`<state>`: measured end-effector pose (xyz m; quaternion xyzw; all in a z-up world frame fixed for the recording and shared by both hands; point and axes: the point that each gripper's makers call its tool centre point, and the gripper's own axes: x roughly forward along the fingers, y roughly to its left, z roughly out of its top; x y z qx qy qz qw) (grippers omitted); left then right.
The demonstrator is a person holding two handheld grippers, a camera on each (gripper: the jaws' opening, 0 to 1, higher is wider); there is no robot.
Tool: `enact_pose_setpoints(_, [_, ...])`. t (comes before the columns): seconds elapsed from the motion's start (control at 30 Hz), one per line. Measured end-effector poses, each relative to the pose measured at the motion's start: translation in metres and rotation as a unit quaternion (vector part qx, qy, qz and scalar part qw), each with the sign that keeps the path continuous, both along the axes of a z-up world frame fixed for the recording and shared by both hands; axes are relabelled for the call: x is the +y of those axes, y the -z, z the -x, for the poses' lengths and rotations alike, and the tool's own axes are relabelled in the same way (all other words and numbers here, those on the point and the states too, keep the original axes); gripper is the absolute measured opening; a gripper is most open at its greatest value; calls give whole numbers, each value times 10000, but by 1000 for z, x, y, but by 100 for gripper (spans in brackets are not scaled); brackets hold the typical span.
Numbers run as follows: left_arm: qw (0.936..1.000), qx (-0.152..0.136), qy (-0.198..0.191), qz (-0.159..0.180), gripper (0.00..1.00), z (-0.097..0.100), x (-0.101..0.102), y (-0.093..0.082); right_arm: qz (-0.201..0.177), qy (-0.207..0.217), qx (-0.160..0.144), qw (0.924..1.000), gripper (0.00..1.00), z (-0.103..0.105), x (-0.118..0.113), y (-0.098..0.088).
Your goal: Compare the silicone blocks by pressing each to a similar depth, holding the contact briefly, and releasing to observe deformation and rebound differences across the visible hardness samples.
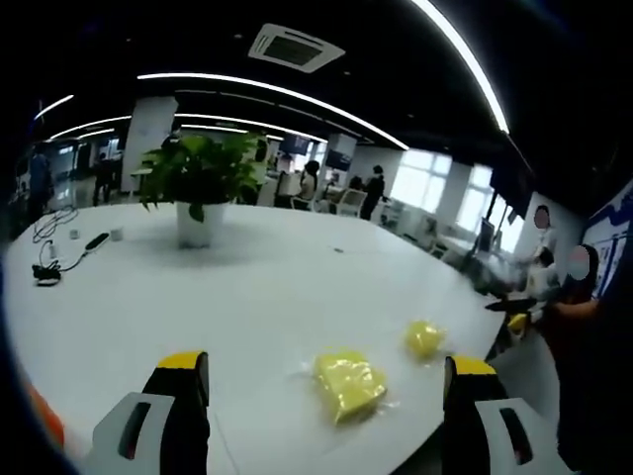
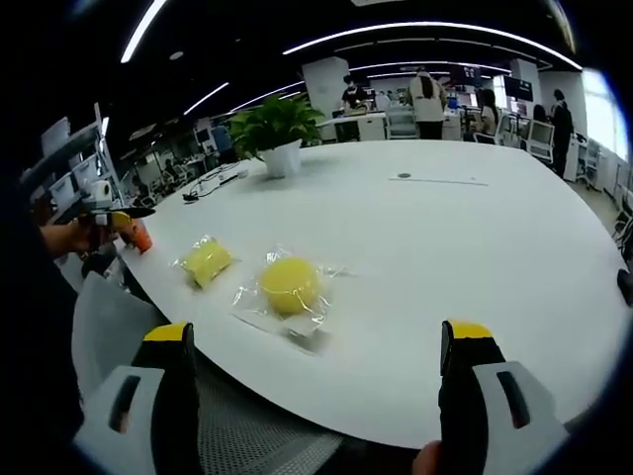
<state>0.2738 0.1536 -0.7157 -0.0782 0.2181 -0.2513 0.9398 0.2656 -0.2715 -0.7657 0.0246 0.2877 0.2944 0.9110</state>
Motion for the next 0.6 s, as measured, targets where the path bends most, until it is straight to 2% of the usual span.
enact_pose_setpoints(0.1, [9999, 36, -90, 45, 100, -2, 5, 2, -29, -29, 57, 10000, 96, 0, 3, 0])
enact_pose_setpoints(0.2, [9998, -2, -158, 81, 100, -3, 8, 2, -39, -88, -51, 9999, 96, 0, 7, -4])
enact_pose_setpoints(0.4, [9994, 73, -316, 94, 100, -7, 13, 9, 16, -69, -27, 10000, 96, 2, 3, 3])
enact_pose_setpoints(0.5, [9997, 57, -216, -99, 100, -5, 12, 9, 51, 0, -65, 10000, 96, 1, 1, 2])
enact_pose_setpoints(0.6, [9998, 69, -151, -90, 100, -3, 10, 9, -11, 79, -128, 9999, 97, -2, 1, -2])
